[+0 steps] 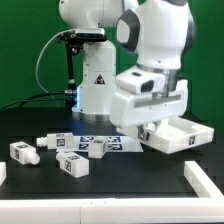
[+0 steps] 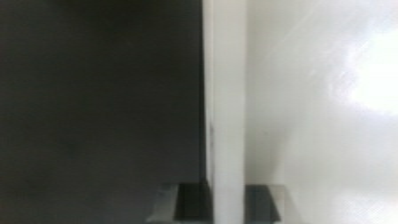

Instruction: Assemble one leg

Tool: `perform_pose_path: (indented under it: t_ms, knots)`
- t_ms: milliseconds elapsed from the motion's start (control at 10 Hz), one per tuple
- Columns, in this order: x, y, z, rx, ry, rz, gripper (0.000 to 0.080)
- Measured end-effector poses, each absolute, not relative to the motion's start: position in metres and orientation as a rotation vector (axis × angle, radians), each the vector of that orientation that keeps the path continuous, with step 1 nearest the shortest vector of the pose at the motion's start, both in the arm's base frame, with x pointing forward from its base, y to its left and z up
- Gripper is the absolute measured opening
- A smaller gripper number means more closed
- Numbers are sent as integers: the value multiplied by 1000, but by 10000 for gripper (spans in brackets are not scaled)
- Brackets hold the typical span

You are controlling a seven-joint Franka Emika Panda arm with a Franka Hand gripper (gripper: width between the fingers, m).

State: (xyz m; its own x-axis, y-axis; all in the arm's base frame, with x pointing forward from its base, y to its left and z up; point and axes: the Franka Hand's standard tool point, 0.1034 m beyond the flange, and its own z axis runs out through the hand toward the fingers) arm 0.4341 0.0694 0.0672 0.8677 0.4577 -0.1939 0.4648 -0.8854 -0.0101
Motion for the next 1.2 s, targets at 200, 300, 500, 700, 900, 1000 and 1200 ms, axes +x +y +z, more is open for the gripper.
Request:
perform_pose_path:
  t_ms: [200, 300, 500, 700, 900, 1000, 1200]
  knots:
    - [446, 43, 89, 3020, 646, -268, 54]
    - [443, 45, 85, 3018, 654, -274, 54]
    - [442, 46, 83, 3017, 657, -281, 54]
    - [449, 27, 85, 3035, 607, -352, 54]
    - [487, -7, 118, 3074, 371, -380, 54]
    - [495, -19, 121, 3087, 289, -407, 54]
    - [493, -13, 116, 3085, 310, -406, 54]
